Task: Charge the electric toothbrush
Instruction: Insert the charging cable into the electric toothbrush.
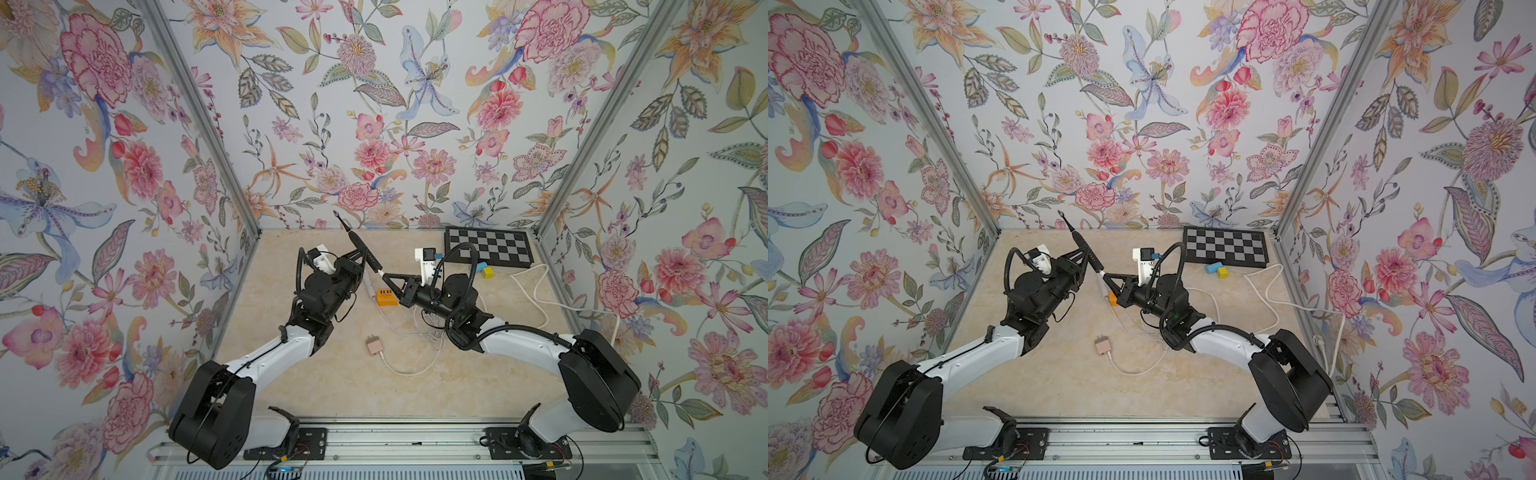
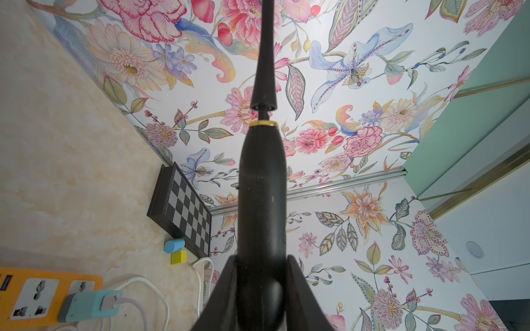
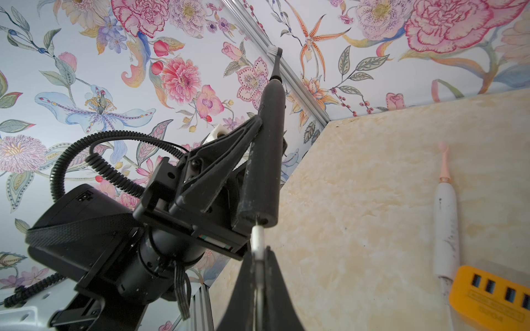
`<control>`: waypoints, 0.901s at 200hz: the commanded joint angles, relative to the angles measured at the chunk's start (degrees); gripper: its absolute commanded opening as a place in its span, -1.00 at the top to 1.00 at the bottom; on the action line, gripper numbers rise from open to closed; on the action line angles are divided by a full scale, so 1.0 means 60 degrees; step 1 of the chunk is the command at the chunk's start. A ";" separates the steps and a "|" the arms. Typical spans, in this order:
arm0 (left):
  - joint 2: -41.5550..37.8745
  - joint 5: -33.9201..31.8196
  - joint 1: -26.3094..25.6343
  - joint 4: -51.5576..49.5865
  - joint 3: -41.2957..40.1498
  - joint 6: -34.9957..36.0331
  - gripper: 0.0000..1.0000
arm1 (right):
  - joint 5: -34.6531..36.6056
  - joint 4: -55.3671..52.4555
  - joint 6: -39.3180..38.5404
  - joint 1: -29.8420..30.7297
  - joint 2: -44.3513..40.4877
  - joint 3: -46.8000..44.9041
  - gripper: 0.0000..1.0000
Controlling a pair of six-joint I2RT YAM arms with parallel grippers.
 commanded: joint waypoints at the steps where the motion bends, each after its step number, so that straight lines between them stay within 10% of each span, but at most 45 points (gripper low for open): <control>1: 0.0036 0.0320 -0.0238 0.0328 -0.0016 -0.0109 1.00 | 0.0451 0.0295 -0.0139 -0.0079 -0.0271 0.0294 0.97; 180: 0.0553 0.1294 -0.0718 0.0580 0.0663 0.0243 1.00 | 0.0794 0.1596 0.0719 -0.0139 0.0383 0.0845 1.00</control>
